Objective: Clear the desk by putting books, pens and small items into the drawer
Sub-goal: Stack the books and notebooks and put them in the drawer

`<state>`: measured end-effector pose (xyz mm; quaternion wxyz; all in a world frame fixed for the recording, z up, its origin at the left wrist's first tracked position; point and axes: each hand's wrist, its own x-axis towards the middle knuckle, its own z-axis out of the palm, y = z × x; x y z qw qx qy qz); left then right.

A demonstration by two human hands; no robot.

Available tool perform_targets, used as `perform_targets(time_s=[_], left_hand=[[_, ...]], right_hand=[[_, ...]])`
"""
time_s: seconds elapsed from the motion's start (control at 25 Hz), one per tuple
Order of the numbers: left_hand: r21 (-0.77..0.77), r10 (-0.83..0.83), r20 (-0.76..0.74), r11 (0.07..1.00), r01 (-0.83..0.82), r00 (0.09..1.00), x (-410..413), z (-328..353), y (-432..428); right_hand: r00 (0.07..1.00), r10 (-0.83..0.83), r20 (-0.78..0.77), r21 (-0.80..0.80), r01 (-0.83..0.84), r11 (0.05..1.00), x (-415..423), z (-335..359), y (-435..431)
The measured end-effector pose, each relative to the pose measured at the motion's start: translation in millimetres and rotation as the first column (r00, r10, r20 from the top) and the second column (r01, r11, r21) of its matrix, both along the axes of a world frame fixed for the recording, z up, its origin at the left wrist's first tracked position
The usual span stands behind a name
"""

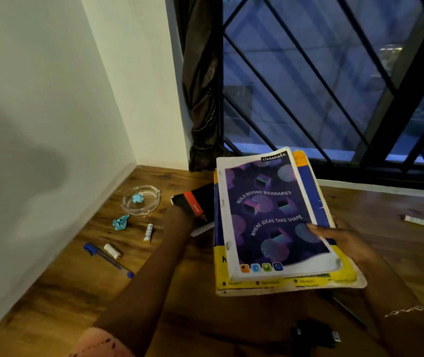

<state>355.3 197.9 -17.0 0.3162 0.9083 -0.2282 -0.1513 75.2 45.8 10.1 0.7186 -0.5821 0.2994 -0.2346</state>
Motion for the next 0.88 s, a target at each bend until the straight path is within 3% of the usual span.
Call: perform_targets(time_s=[0.08,0.16,0.28,0.36,0.44,0.52,0.64,0.72,0.88], left_hand=[[0.180,-0.172,0.144,0.973,0.145,0.975,-1,-9,-17],[0.247,-0.347,0.127,0.918,0.309,0.929,-11,-7,-29],[0.218,-0.376,0.073,0.910,0.353,0.924,-10,2,-37],[0.306,-0.436,0.092,0.868,0.391,0.895,-13,4,-43],[0.384,-0.508,0.097,0.813,0.439,0.856,-19,6,-47],[0.505,-0.647,0.131,0.696,0.511,0.751,-21,6,-52],[0.587,-0.702,0.206,0.646,0.488,0.681,-23,5,-52],[0.572,-0.683,0.311,0.690,0.444,0.661,-20,5,-49],[0.576,-0.655,0.571,0.749,0.326,0.495,0,25,-40]], right_hand=[[1.000,-0.013,-0.015,0.019,0.014,1.000,-2,-3,-4],[1.000,-0.011,0.002,0.056,0.011,0.998,-4,-4,-6],[0.999,-0.041,0.006,0.070,0.040,0.997,-9,-11,-12],[0.999,-0.047,0.012,0.069,0.046,0.997,-11,-15,-13],[0.999,-0.053,-0.002,0.073,0.053,0.996,-11,-17,-12],[0.998,-0.054,0.013,0.097,0.053,0.994,-12,-18,-12],[0.997,-0.060,0.038,0.125,0.055,0.991,-15,-18,-12],[0.996,-0.067,0.059,0.140,0.058,0.989,-19,-18,-11],[0.996,-0.071,0.059,0.123,0.064,0.990,-24,-15,-10]])
